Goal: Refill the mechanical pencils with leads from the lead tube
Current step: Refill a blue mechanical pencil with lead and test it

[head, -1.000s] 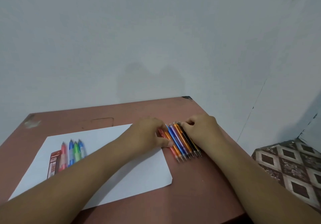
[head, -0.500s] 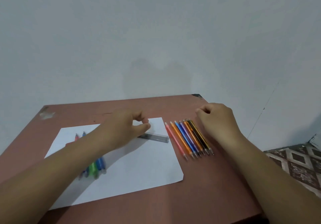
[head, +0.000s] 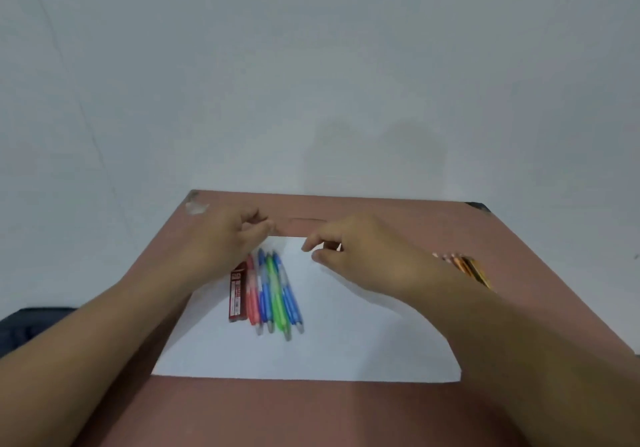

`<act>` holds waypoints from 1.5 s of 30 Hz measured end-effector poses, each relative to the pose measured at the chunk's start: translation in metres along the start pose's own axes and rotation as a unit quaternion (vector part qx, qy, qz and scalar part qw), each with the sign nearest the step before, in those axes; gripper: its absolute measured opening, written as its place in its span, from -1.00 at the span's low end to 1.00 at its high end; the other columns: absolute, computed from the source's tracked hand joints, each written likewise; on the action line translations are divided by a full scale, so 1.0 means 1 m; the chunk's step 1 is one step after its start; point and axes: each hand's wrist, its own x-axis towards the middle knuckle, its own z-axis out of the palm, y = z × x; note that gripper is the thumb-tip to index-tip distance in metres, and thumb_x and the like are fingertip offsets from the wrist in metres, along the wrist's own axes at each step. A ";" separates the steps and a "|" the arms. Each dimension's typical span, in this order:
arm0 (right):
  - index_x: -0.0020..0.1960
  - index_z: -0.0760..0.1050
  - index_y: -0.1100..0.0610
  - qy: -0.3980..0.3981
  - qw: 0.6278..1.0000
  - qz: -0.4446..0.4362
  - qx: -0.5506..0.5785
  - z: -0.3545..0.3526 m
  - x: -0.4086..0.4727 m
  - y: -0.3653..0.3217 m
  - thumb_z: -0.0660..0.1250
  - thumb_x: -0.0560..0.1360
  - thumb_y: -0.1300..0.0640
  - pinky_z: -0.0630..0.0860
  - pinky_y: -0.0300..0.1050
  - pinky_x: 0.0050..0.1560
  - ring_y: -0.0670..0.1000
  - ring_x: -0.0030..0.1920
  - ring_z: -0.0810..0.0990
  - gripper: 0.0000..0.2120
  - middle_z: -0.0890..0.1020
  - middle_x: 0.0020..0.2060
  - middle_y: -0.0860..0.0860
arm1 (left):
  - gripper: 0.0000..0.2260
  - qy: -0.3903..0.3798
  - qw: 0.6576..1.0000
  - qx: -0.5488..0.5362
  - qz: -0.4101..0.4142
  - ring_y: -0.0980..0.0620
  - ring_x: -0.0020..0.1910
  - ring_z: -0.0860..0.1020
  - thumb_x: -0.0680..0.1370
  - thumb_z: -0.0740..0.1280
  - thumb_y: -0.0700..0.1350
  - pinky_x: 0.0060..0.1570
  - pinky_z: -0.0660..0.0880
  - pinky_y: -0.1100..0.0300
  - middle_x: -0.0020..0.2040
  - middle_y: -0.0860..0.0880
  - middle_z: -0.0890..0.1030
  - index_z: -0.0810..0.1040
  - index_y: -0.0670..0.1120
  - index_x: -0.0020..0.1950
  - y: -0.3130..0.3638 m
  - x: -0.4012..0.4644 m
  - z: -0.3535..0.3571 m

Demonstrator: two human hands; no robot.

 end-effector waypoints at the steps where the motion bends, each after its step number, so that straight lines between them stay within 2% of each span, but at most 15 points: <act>1: 0.20 0.63 -0.16 -0.012 1.000 -0.010 -0.003 0.007 0.005 -0.005 0.33 0.61 0.01 0.37 -0.38 -0.13 -0.21 -0.11 0.52 -0.79 0.59 -0.06 -0.21 | -0.79 -0.001 1.000 -0.001 -0.005 0.28 -0.31 0.56 0.63 0.29 0.07 -0.42 0.32 0.45 -0.29 0.12 0.62 0.62 0.06 -0.14 -0.003 -0.001 0.001; 4: 0.27 0.59 -0.21 -0.041 0.999 -0.011 0.006 0.023 0.012 -0.016 0.29 0.63 -0.04 0.35 -0.40 -0.18 -0.23 -0.11 0.51 -0.76 0.53 -0.04 -0.26 | -0.83 -0.020 1.000 0.023 0.005 0.29 -0.27 0.56 0.64 0.28 0.07 -0.36 0.33 0.44 -0.24 0.17 0.61 0.59 0.12 -0.11 -0.017 -0.001 0.005; 8: 0.26 0.60 -0.20 -0.063 0.998 -0.011 0.010 0.031 0.016 -0.018 0.29 0.64 -0.03 0.38 -0.41 -0.20 -0.16 -0.06 0.54 -0.76 0.59 -0.01 -0.21 | -0.87 -0.018 1.000 -0.009 0.020 0.27 -0.19 0.57 0.62 0.30 0.02 -0.20 0.46 0.26 -0.17 0.18 0.64 0.61 0.11 -0.08 -0.030 0.004 0.008; 12: 0.27 0.61 -0.16 -0.068 0.996 -0.019 -0.046 0.035 0.019 -0.012 0.25 0.66 0.02 0.32 -0.44 -0.07 -0.16 0.06 0.49 -0.75 0.60 0.17 -0.18 | -0.86 -0.026 0.999 0.001 0.021 0.19 -0.18 0.59 0.62 0.30 0.03 -0.10 0.57 0.09 -0.16 0.12 0.65 0.61 0.05 -0.06 -0.035 0.007 0.009; 17: 0.32 0.56 -0.12 -0.073 0.988 -0.050 -0.128 0.030 0.016 -0.004 0.22 0.68 0.08 0.44 -0.25 0.20 -0.09 0.16 0.48 -0.72 0.56 0.21 -0.13 | -0.82 -0.041 0.999 0.008 0.012 0.19 -0.15 0.62 0.63 0.28 0.09 -0.07 0.60 0.11 -0.11 0.13 0.66 0.60 0.05 -0.04 -0.037 0.007 0.009; 19: 0.34 0.55 -0.12 -0.089 0.982 -0.069 -0.151 0.029 0.016 -0.001 0.24 0.67 0.13 0.44 -0.25 0.15 -0.07 0.17 0.48 -0.70 0.52 0.19 -0.13 | -0.82 -0.045 0.999 0.007 0.012 0.24 -0.16 0.63 0.62 0.27 0.11 -0.11 0.62 0.17 -0.11 0.15 0.66 0.60 0.08 -0.04 -0.037 0.006 0.010; 25: 0.17 0.63 -0.06 -0.077 0.974 -0.133 -0.168 0.028 0.018 0.015 0.33 0.62 0.18 0.40 -0.20 -0.07 -0.03 0.01 0.49 -0.79 0.53 0.07 -0.10 | -0.86 -0.038 0.999 -0.014 0.008 0.35 -0.12 0.59 0.63 0.28 0.10 -0.14 0.62 0.21 -0.07 0.20 0.66 0.60 0.12 -0.04 -0.035 0.004 0.009; 29: 0.01 0.64 -0.03 0.023 0.988 -0.142 -0.065 0.019 0.016 0.024 0.33 0.60 0.19 0.51 -0.08 -0.04 -0.03 -0.04 0.56 -0.84 0.62 -0.04 -0.09 | -0.89 -0.028 0.996 -0.090 -0.001 0.33 -0.07 0.61 0.63 0.30 0.03 -0.14 0.57 0.27 -0.03 0.25 0.65 0.63 0.17 0.01 -0.030 0.000 0.007; 31: -0.07 0.58 -0.06 0.064 0.993 -0.049 0.083 0.013 0.012 0.021 0.32 0.60 0.20 0.53 -0.17 -0.08 -0.11 -0.15 0.56 -0.82 0.64 -0.15 -0.17 | -0.89 -0.026 0.992 -0.125 -0.001 0.35 -0.01 0.59 0.61 0.33 0.03 -0.14 0.50 0.35 0.01 0.29 0.65 0.63 0.22 0.04 -0.026 -0.003 0.007; 33: -0.06 0.58 -0.04 0.090 0.962 0.032 0.254 0.009 0.009 0.015 0.30 0.62 0.19 0.49 -0.20 -0.21 -0.11 -0.31 0.51 -0.83 0.62 -0.31 -0.14 | -0.87 -0.034 0.988 -0.153 0.008 0.36 0.08 0.56 0.58 0.37 0.04 -0.03 0.49 0.34 0.07 0.32 0.63 0.63 0.26 0.08 -0.020 -0.007 0.007; 35: 0.00 0.60 0.06 0.111 0.921 0.062 0.368 0.007 0.007 0.011 0.30 0.63 0.17 0.49 -0.04 -0.22 -0.01 -0.31 0.51 -0.89 0.64 -0.29 0.01 | -0.83 -0.042 0.985 -0.169 0.016 0.35 0.14 0.53 0.55 0.42 0.06 0.09 0.47 0.28 0.09 0.34 0.63 0.63 0.28 0.12 -0.013 -0.010 0.008; 37: 0.03 0.60 0.17 0.120 0.879 0.078 0.454 0.005 0.008 0.007 0.30 0.63 0.19 0.49 -0.05 -0.24 0.01 -0.30 0.52 -0.89 0.66 -0.25 0.06 | -0.81 -0.047 0.981 -0.188 0.016 0.33 0.12 0.52 0.51 0.45 0.08 0.10 0.45 0.28 0.06 0.37 0.63 0.64 0.29 0.11 -0.004 -0.012 0.009; 40: 0.01 0.62 0.22 0.116 0.859 0.099 0.489 0.007 0.010 0.005 0.32 0.62 0.21 0.51 -0.10 -0.26 0.01 -0.30 0.55 -0.88 0.68 -0.23 0.06 | -0.86 -0.048 0.973 -0.225 0.036 0.34 0.00 0.58 0.50 0.47 0.03 0.05 0.46 0.32 0.01 0.37 0.65 0.67 0.23 0.03 0.006 -0.014 0.012; 42: 0.01 0.63 0.22 0.111 0.856 0.107 0.493 0.009 0.011 0.006 0.33 0.62 0.21 0.52 -0.10 -0.24 0.02 -0.29 0.56 -0.88 0.70 -0.21 0.09 | -0.91 -0.039 0.973 -0.228 0.022 0.25 -0.04 0.60 0.48 0.47 0.09 0.04 0.49 0.27 -0.01 0.33 0.67 0.70 0.24 -0.03 0.008 -0.013 0.015; 45: -0.01 0.64 0.19 0.110 0.867 0.115 0.473 0.014 0.011 0.006 0.34 0.60 0.21 0.53 -0.07 -0.19 0.02 -0.27 0.57 -0.90 0.72 -0.18 0.10 | -0.98 -0.025 0.977 -0.211 -0.005 0.25 -0.23 0.56 0.47 0.47 0.14 -0.15 0.46 0.28 -0.19 0.27 0.67 0.68 0.27 -0.12 0.006 -0.012 0.019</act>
